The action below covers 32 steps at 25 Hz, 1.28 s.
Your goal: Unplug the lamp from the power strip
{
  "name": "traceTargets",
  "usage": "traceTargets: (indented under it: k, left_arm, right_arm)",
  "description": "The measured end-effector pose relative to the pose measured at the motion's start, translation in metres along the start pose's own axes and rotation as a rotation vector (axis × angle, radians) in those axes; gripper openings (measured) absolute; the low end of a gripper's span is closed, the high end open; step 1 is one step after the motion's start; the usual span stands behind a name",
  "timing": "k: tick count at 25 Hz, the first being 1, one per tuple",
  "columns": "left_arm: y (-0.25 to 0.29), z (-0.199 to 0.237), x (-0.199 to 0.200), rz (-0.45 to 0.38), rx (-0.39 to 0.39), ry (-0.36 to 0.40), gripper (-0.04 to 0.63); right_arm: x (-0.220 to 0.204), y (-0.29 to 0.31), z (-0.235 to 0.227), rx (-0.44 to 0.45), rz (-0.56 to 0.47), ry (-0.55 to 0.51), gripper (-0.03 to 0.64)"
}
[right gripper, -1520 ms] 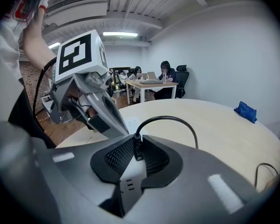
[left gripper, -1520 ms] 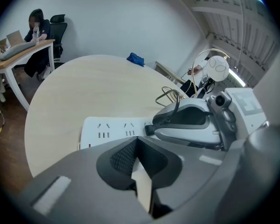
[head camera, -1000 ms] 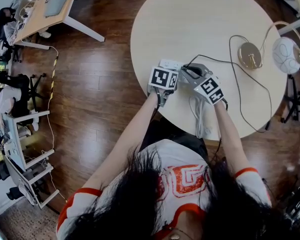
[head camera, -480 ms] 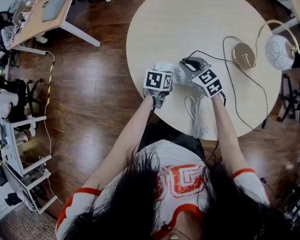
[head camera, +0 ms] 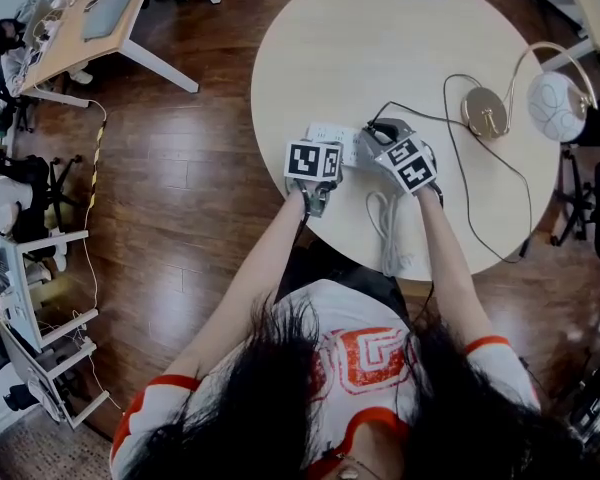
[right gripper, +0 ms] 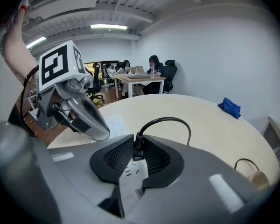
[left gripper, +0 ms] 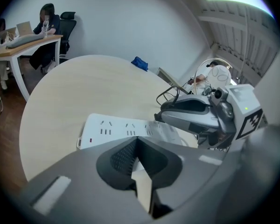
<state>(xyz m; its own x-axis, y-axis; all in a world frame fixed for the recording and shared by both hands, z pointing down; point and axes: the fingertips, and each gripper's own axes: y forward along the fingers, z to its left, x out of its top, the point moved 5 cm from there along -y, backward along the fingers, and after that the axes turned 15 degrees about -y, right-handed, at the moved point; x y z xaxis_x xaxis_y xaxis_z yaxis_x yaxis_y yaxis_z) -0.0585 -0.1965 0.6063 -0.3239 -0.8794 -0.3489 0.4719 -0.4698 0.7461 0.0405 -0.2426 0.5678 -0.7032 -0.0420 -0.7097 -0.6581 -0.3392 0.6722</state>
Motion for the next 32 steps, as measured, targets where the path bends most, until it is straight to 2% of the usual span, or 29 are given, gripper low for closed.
traceTargets:
  k: [5, 10, 14, 17, 19, 22, 26, 30, 32]
  left_arm:
    - [0.000, 0.001, 0.000, -0.011, -0.005, -0.017, 0.000]
    - [0.000, 0.002, -0.002, -0.026, -0.001, -0.012, 0.000]
    - [-0.005, 0.003, -0.008, -0.053, -0.034, -0.008, 0.000]
    - [-0.015, 0.001, -0.010, -0.117, -0.080, -0.054, 0.000]
    - [-0.022, -0.004, -0.010, -0.146, -0.104, -0.054, 0.000]
    - [-0.035, -0.014, -0.006, -0.188, -0.131, -0.008, 0.000]
    - [-0.068, -0.029, 0.000, -0.288, -0.176, 0.048, 0.000]
    - [-0.103, -0.037, 0.001, -0.392, -0.202, 0.067, 0.000]
    - [-0.120, -0.043, 0.001, -0.447, -0.213, 0.101, 0.000]
  right_arm:
    - [-0.002, 0.000, 0.002, 0.015, 0.010, 0.002, 0.130]
    - [-0.006, -0.006, 0.002, -0.008, 0.000, 0.036, 0.156]
    - [-0.004, -0.021, 0.002, -0.047, -0.057, 0.099, 0.156]
    - [-0.001, -0.035, 0.003, -0.104, -0.107, 0.168, 0.130]
    - [-0.003, -0.041, 0.005, -0.158, -0.104, 0.234, 0.105]
    - [-0.006, -0.046, 0.011, -0.220, -0.097, 0.316, 0.075]
    - [0.001, -0.057, 0.021, -0.269, -0.123, 0.352, 0.006]
    - [0.008, -0.068, 0.030, -0.316, -0.146, 0.386, 0.003]
    - [0.011, -0.074, 0.035, -0.341, -0.170, 0.422, 0.002]
